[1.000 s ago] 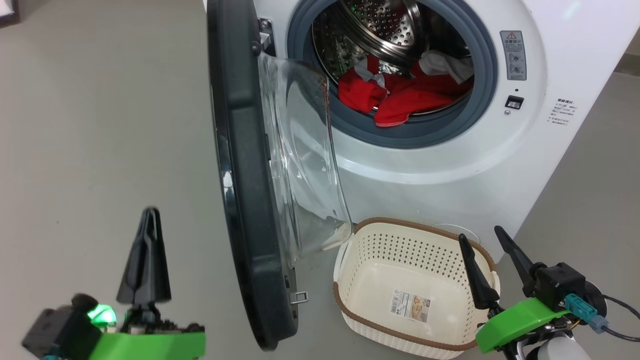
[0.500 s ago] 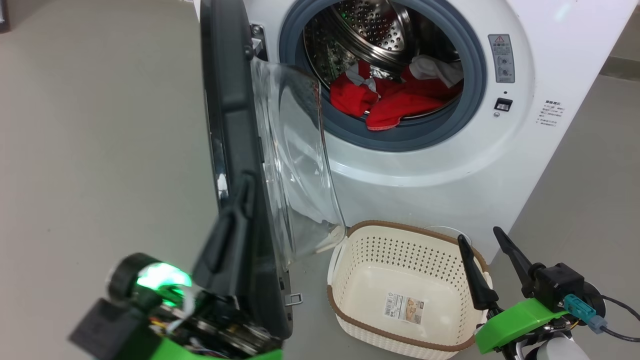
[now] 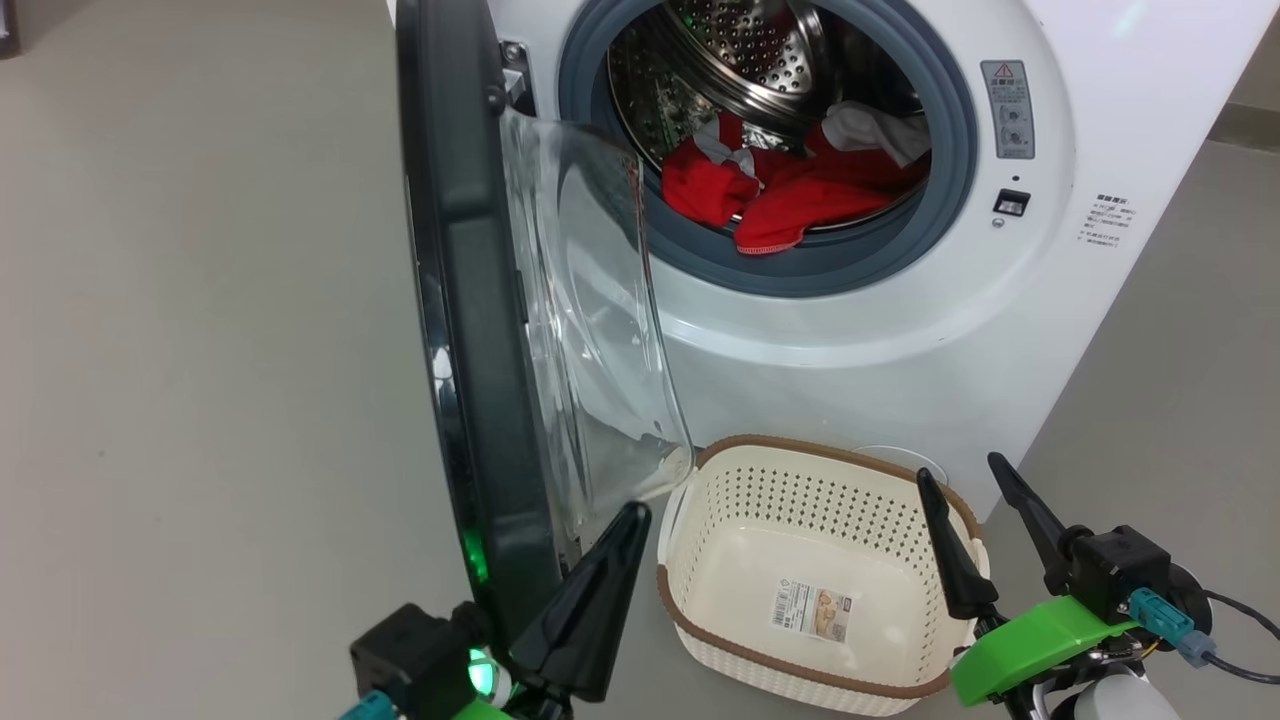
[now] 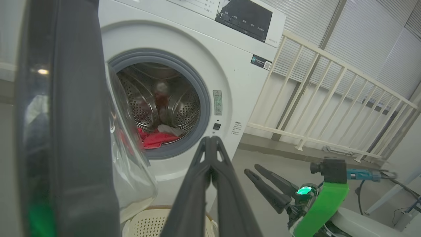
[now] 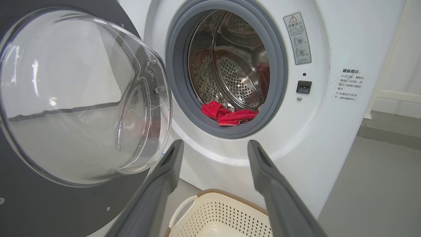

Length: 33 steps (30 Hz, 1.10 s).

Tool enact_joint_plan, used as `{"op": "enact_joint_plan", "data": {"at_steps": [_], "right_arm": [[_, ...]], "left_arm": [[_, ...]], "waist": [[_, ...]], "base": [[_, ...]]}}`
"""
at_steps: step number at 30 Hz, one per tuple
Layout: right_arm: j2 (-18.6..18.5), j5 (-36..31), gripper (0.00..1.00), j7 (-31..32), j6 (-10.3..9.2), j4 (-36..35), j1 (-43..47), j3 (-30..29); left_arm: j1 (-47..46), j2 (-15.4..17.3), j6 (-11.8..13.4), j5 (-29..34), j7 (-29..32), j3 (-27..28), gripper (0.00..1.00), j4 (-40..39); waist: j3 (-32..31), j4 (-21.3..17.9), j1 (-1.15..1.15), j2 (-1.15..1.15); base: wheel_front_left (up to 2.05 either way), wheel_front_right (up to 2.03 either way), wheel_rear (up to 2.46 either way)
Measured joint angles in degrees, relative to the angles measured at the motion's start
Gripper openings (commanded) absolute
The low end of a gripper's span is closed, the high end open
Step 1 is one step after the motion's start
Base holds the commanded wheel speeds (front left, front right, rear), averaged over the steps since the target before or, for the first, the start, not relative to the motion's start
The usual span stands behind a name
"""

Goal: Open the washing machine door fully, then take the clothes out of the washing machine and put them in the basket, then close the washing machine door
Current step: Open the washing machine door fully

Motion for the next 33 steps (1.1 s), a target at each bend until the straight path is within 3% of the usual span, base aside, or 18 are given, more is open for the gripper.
{"op": "enact_joint_plan", "data": {"at_steps": [13,33], "right_arm": [[0.0,0.0,1.0,-0.01,0.0,-0.03,-0.01,0.29],[-0.29,-0.21,1.0,-0.01,0.0,-0.04,-0.08,0.03]], "left_arm": [[0.38,1.27,4.32,-0.15,1.09,4.3,0.0,8.71],[1.64,4.0,11.61,-1.11,-1.04,15.15,0.0,8.02]], "waist": [[1.12,0.18,0.0,0.0],[3.82,1.84,0.0,0.0]], "base": [[0.0,0.0,0.0],[0.0,0.0,0.0]]}}
